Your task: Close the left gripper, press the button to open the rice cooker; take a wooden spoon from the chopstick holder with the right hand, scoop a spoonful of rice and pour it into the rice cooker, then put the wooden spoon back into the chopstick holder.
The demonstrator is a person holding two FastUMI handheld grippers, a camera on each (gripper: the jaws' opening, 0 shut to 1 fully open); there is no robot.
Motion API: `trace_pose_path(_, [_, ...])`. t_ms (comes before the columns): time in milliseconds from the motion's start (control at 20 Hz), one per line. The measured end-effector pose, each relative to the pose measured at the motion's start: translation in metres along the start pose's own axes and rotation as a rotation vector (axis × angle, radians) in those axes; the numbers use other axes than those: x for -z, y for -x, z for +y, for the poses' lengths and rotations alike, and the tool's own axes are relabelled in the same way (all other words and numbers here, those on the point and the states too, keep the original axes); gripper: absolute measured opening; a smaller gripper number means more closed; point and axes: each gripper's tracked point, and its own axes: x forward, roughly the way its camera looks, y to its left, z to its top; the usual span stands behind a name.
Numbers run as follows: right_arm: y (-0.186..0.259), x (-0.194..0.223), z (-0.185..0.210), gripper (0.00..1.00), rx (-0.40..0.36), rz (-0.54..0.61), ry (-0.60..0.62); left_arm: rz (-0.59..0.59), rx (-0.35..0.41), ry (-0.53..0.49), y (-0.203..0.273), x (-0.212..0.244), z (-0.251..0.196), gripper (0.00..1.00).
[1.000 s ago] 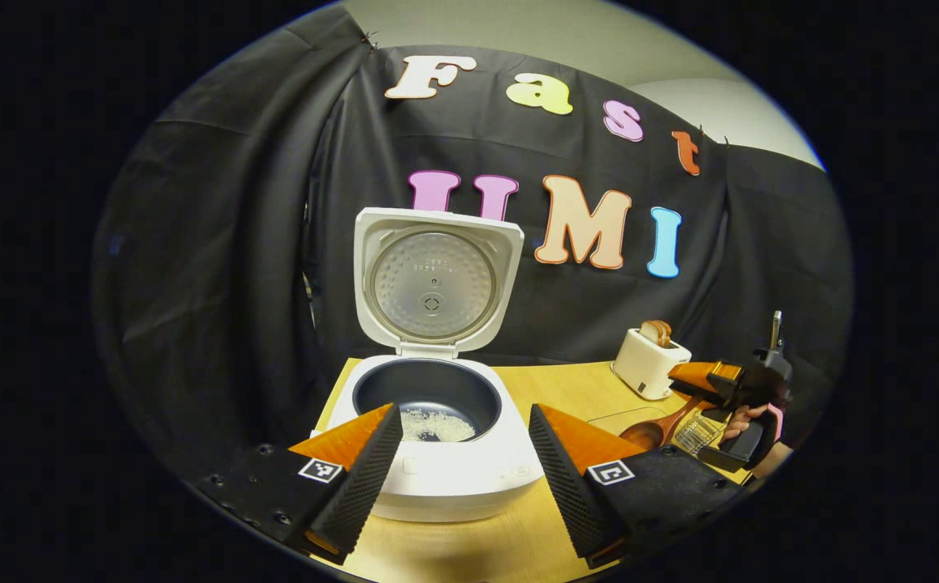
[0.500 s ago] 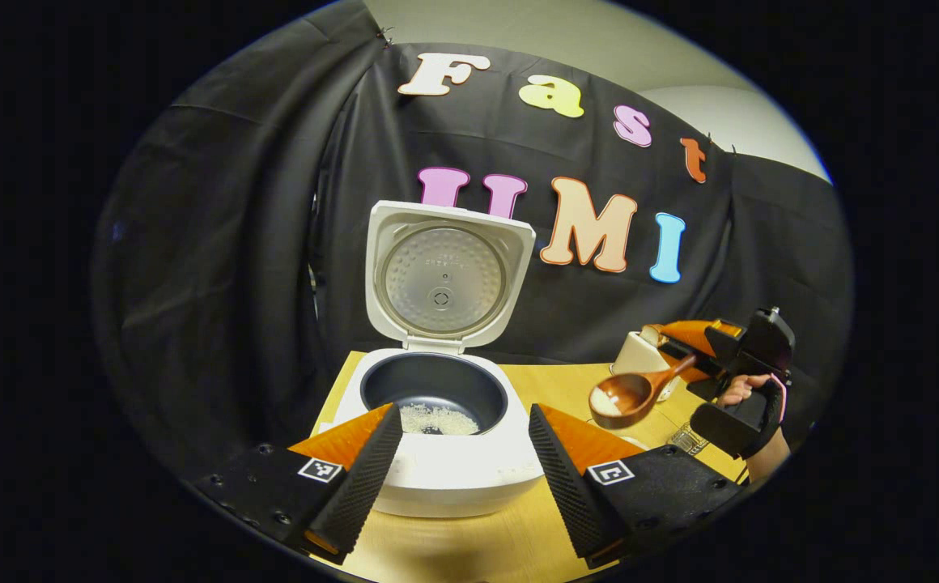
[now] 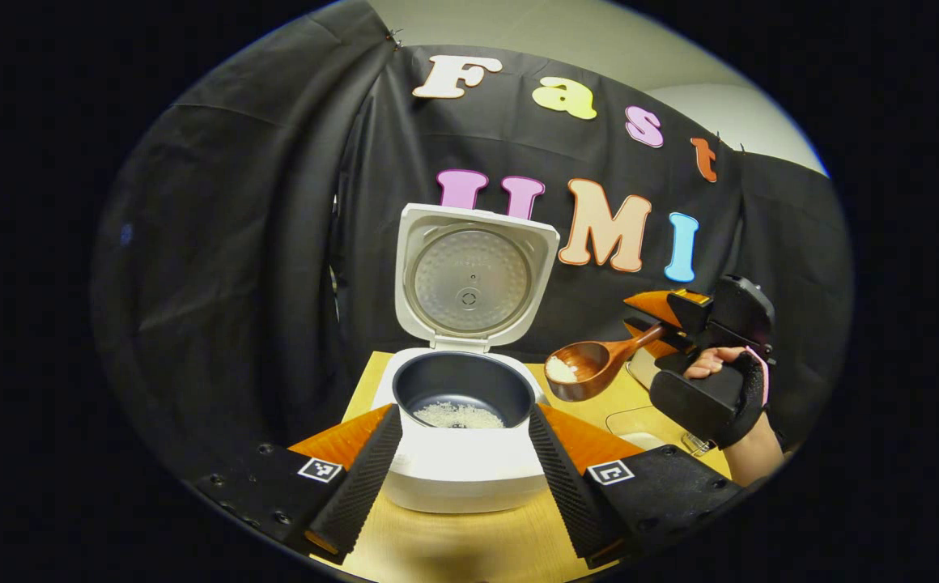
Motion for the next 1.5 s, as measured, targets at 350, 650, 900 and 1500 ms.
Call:
trace_pose_path(350, [-0.022, 0.059, 0.056, 0.32, -0.059, 0.046, 0.285, 0.004, -0.028, 0.021, 0.001, 0.004, 0.016, 0.94])
trace_pose_path(650, [-0.035, 0.097, 0.089, 0.3, -0.107, 0.067, 0.615, 0.001, -0.038, 0.031, 0.0, 0.005, 0.023, 0.94])
trace_pose_path(900, [-0.035, 0.121, 0.104, 0.3, -0.159, 0.085, 0.836, 0.016, -0.038, 0.026, 0.0, 0.013, 0.024, 0.94])
trace_pose_path(1500, [-0.012, 0.169, 0.126, 0.3, -0.305, 0.011, 1.445, 0.038, -0.032, 0.013, 0.002, 0.028, 0.023, 0.94])
